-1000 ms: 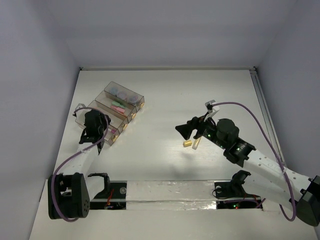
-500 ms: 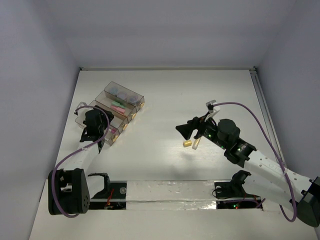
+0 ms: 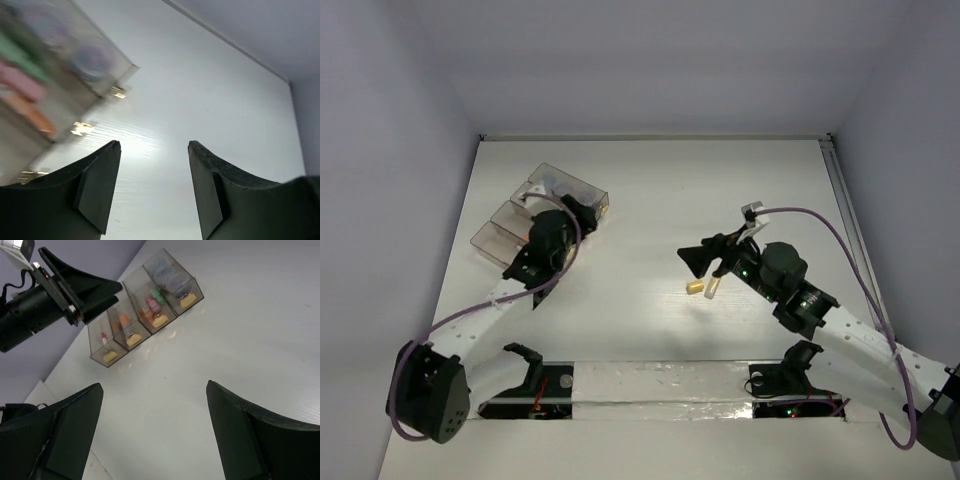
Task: Sort the stationery into containers
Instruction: Place the pen in the storage box, then pick up the pen from the center of the board.
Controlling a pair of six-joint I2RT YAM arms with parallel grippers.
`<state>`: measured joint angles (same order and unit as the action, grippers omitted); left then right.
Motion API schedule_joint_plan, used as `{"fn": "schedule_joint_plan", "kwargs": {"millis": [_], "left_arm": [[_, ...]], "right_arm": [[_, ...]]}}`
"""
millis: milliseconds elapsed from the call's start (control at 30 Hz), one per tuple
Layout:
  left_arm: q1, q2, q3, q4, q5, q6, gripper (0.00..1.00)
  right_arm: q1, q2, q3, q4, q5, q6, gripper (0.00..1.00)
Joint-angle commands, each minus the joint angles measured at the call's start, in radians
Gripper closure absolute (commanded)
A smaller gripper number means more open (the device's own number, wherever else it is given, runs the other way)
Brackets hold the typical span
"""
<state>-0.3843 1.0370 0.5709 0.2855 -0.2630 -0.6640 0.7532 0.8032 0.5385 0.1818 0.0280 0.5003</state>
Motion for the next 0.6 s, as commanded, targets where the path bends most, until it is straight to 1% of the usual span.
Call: {"fn": "schedule_joint_plan", "kwargs": {"millis": [0,33,67,133,167,300,333,400,567], "left_arm": [[-0.190,0.090,0.096,-0.029,-0.068,0.023,0.47],[-0.241,0.125,0.116,-0.057,-0.080,0.015,0.47],[-0.343,0.193,0.130,-0.055,-0.081,0.009,0.48],[-0.439,0.256,0.176,-0.045,-0.084,-0.002,0.47],[-0.526,0.323,0.226,-0.048,-0.094,-0.003,0.48],[-0.690,0.471,0.381,-0.085,-0.140,0.030,0.49],[-0.712,0.522,0.411,-0.086,-0.139,0.046,0.49],[-0.757,0.578,0.486,-0.085,-0.139,0.066,0.50],[-0.808,0.759,0.650,-0.134,-0.150,0.125,0.51]], "right_arm": [[-0.005,-0.068,-0.011,0.007,0.110,-0.013,0.10],[-0.005,-0.085,-0.014,-0.001,0.159,-0.012,0.10],[-0.005,-0.102,-0.024,-0.013,0.186,-0.009,0.10],[-0.005,-0.171,-0.032,-0.025,0.267,-0.009,0.10],[-0.005,-0.197,-0.035,-0.040,0.292,-0.008,0.10],[-0.005,-0.315,-0.046,-0.062,0.357,-0.011,0.10],[-0.005,-0.346,-0.049,-0.065,0.371,-0.011,0.10],[-0.005,-0.367,-0.048,-0.084,0.388,-0.012,0.10],[-0.005,-0.430,-0.034,-0.145,0.450,-0.011,0.11]]}}
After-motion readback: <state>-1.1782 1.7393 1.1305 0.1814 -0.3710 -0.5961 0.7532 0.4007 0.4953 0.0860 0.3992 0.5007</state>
